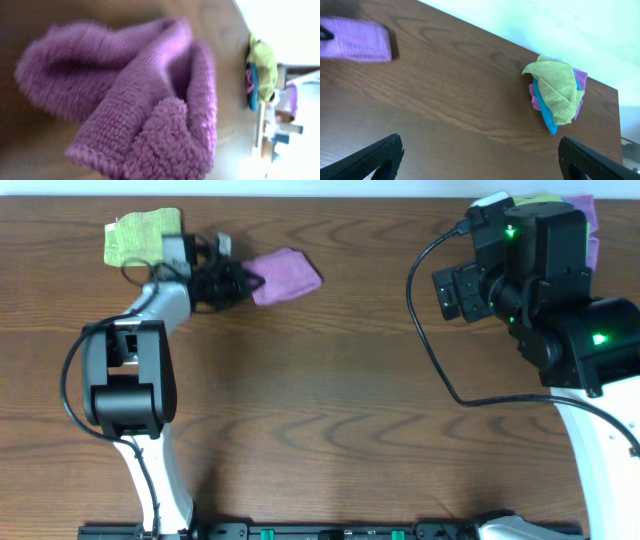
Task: Fold the cloth
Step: 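Grasp the folded pink cloth with the left gripper and carry it left, then lower the pink cloth onto the green towel with the left gripper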
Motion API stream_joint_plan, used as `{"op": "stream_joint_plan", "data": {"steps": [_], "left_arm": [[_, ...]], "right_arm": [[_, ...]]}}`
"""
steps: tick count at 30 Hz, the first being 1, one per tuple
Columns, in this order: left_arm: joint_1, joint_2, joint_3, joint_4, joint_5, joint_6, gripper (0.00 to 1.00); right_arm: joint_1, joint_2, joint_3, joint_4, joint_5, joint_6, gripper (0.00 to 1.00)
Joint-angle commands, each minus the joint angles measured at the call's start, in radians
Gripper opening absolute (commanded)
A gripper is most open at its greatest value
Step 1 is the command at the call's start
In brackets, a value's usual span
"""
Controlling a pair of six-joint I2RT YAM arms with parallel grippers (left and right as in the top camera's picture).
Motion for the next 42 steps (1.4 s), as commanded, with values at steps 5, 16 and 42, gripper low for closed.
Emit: {"op": "stream_joint_plan", "data": {"steps": [5,16,42], "left_arm": [[0.006,0.002,0.372,-0.408,-0.317,0.403,0.05],[0.090,0.002,0.521,-0.468,-0.465,0.506,0.06],[0.193,0.037,0.588,-0.190,-0.522,0.575,0.06]], "right_arm": [[-0.008,0.000,0.005,0.002,0.010,-0.008,0.99],[-0.008,0.016,0.005,0.002,0.010,-0.008,0.99],[-0.008,0.079,0.005,-0.003,0.010,-0.007,0.99]]}}
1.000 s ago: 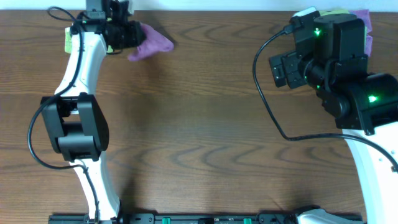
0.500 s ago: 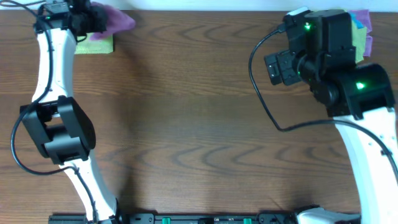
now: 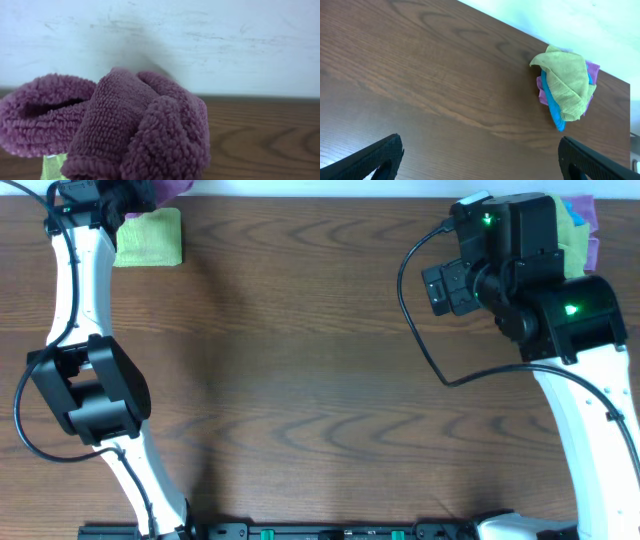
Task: Fold the cloth
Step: 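Lower the pink cloth onto the green towel with the left gripper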
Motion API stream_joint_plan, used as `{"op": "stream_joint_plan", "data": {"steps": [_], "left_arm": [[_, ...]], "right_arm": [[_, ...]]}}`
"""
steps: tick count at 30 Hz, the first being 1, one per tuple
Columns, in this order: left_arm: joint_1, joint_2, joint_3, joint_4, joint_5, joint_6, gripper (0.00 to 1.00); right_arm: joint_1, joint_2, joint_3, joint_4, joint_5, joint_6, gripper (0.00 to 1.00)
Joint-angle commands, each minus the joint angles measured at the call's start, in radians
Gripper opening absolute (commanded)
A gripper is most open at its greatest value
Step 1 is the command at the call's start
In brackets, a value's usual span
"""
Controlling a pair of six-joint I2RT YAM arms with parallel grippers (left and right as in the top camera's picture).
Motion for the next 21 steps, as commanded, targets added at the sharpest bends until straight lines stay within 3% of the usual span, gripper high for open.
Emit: {"op": "stream_joint_plan", "data": {"steps": [1,21], "left_arm": [[0.007,0.044,0.026,0.003,-0.019,0.038,0.06],[0.032,0.140,0.026,-0.055,-0.019,0.145,0.06]], "right_arm": [[-0.008,0.000,0.005,-0.001,0.010,-0.007,0.99],[-0.008,0.000,0.006,0.000,0.010,-0.007,0.99]]}}
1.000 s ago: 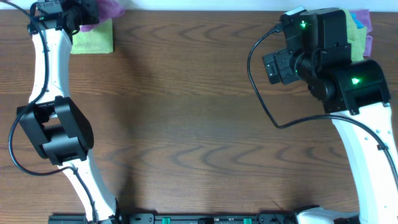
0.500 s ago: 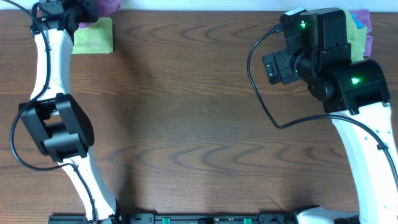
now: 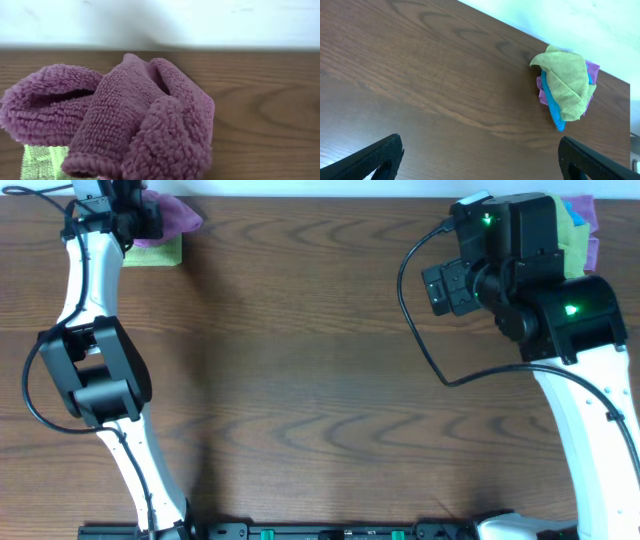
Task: Fold the cloth
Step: 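Lower the pink cloth onto the green towel with the left gripper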
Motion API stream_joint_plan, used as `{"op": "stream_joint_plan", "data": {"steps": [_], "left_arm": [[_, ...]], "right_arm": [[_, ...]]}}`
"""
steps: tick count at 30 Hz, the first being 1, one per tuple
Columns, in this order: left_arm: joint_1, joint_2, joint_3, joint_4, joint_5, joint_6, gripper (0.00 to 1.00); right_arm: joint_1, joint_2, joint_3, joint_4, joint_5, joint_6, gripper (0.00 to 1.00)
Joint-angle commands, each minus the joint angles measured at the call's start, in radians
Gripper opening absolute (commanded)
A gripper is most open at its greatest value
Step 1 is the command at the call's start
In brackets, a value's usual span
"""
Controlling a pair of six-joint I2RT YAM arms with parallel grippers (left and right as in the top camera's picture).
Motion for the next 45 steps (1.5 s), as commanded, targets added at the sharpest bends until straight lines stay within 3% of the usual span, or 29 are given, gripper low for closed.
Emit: {"op": "stream_joint_plan", "data": {"steps": [1,12,26,33,45], "left_arm": [[0.013,-0.003,0.023,-0.001,-0.003,0.041,0.06],[0.013,-0.006,0.061,0.000,0.005,0.133,0.05],[0.016,-0.007,0.114,-0.077,0.029,0.419,0.05],[0.024,-0.006,0.113,-0.140,-0.028,0.501,0.06],[0.064,-0.006,0.113,-0.136,-0.030,0.537,0.06]], "right_arm": [[-0.008,0.000,0.006,0.000,0.010,-0.007,0.99],[-0.008,0.005,0.005,0.014,0.010,0.013,0.99],[-0.008,0.008,0.006,0.014,0.014,0.038,0.99],[-0.008,0.008,0.006,0.014,0.013,0.039,0.99],[-0.008,0.008,0.006,0.013,0.013,0.057,0.99]]}}
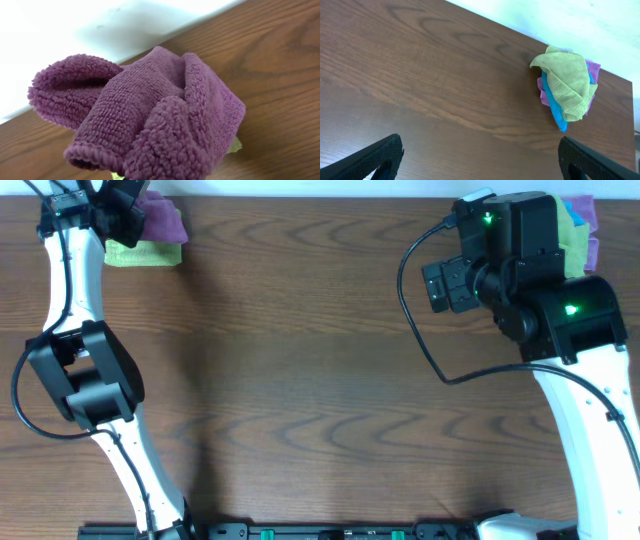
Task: Fold the cloth
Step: 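Lower the pink cloth onto the green towel with the left gripper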
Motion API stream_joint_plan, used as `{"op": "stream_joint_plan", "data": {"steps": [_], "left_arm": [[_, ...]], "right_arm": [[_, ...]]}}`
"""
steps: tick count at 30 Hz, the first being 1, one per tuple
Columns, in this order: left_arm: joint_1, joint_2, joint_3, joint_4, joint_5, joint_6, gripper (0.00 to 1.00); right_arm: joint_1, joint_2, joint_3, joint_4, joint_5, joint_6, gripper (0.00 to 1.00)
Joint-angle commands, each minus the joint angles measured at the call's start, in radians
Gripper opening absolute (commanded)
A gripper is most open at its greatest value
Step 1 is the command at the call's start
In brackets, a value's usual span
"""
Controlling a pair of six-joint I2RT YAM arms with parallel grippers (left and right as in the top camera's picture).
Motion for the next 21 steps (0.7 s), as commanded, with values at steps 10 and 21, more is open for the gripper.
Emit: {"op": "stream_joint_plan", "data": {"steps": [10,21], "left_arm": [[0.039,0.010,0.011,-0.024,-0.002,0.021,0.19],[0.043,0.064,0.010,0.009,-0.224,-0.068,0.95]], "right_arm": [[-0.008,0.008,0.006,-0.002,0.012,0.050,0.99],[-0.008,0.008,0.006,-0.015,0.005,0.063,0.99]]}}
